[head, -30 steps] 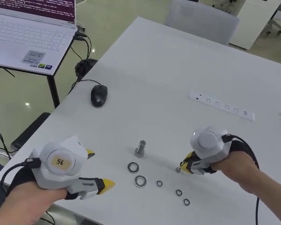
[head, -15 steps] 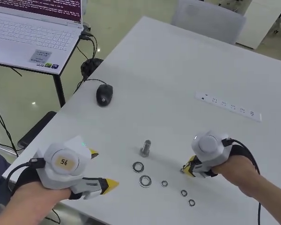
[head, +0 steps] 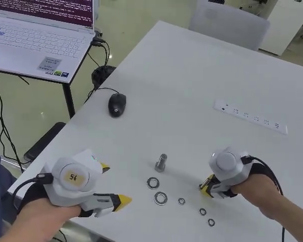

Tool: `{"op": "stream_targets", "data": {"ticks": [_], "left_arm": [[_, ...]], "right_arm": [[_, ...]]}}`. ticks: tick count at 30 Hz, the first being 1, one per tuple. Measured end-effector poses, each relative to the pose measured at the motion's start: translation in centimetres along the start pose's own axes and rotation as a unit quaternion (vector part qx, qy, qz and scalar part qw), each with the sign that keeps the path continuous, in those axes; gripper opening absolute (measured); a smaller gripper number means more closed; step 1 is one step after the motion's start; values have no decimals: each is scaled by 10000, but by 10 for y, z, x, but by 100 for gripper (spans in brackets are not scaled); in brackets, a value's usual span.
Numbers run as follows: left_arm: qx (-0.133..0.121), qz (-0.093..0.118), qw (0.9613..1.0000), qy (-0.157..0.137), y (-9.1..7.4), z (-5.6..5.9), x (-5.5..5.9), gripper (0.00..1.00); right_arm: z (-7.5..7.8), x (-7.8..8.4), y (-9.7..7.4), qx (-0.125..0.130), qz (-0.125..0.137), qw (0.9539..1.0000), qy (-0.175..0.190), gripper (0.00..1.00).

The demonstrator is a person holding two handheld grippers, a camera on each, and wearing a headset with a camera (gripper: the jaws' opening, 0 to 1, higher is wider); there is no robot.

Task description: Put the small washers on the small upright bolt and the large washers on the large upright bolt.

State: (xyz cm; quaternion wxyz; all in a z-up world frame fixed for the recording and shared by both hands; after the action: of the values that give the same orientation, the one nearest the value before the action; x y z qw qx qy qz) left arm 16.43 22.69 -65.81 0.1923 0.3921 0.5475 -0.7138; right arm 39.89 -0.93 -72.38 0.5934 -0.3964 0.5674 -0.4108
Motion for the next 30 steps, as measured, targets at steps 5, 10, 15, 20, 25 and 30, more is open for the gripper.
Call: {"op": "stream_targets", "data": {"ticks": [5,10,15,20,25,30], "left_arm": [[-4,28,10000,16,-1,-1,-3,56],[-3,55,10000,44,-1,-1,-6,56],[24,81,9999,67,-1,1,-8,56],[56,94,9999,97,-1,5,-9,56],[67,96,9998,129,-2,6,-10,56],[65,92,9998,147,-4,7,-10,56]], "right_arm": [[2,5,-11,69,87,9999,90,19],[3,18,-26,187,216,9991,314,20],[-2,37,-35,216,293,9978,563,20],[-17,57,-36,160,237,9975,651,20],[-32,65,-33,60,235,9974,680,20],[-48,65,-29,-107,317,9978,575,20]]}}
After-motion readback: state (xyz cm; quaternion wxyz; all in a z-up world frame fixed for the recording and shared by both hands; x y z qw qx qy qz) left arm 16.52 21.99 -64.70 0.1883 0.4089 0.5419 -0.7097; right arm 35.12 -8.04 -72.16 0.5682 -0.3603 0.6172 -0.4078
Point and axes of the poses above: the centre of the closed fingertips' face, and the gripper's own axes: y roughly forward along the fingers, z roughly to its right, x roughly out of its underside, the point moved 10 cm from there along -y, roughly backward along the fingers, and after that the axes turned 2 degrees about x, right-handed, at the moved point
